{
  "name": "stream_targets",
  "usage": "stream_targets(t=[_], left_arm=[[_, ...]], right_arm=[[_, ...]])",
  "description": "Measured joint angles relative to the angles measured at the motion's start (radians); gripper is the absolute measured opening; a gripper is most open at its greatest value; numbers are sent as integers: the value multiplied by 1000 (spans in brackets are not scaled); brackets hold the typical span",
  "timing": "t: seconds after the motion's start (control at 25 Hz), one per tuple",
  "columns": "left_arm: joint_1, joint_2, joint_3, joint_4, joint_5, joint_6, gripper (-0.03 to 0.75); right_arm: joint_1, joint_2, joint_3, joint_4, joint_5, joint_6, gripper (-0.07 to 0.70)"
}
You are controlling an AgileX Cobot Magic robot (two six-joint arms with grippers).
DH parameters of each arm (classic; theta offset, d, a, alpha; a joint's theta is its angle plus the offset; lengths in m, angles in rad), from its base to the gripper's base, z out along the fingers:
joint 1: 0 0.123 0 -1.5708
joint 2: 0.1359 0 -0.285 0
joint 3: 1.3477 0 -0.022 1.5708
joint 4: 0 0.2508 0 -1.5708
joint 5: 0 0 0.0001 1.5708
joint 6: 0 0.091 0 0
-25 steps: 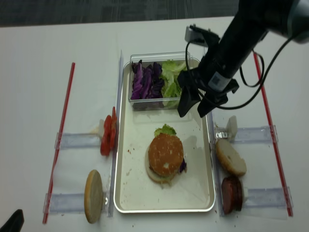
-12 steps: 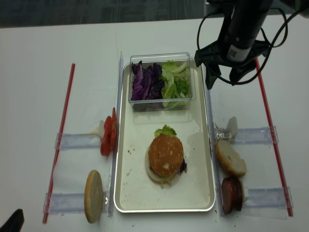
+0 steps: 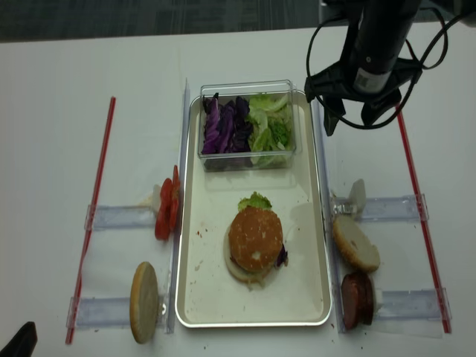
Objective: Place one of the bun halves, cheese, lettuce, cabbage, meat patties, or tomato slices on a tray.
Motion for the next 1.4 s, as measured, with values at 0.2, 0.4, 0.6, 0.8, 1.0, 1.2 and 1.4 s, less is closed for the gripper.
stream_targets(t=[0.2, 0.4, 0.6, 0.8, 1.0, 1.2, 1.4], left_arm=[[0, 0, 0, 0, 0, 0, 422], [0, 0, 0, 0, 0, 0, 422], [0, 0, 0, 0, 0, 0, 422], [0, 0, 0, 0, 0, 0, 422], [0, 0, 0, 0, 0, 0, 422], [0, 0, 0, 0, 0, 0, 422], [0, 0, 0, 0, 0, 0, 422]], right_arm=[[-9, 0, 0, -53, 0, 25, 493], [-98, 0, 0, -31, 0, 29, 493], [-200, 0, 0, -31, 0, 29, 493], [-231, 0, 0, -32, 2, 14, 493], [-231, 0, 0, -27, 2, -16, 493], [-231, -12, 4, -26, 2, -37, 491], [-231, -115, 86, -26, 0, -49, 491]])
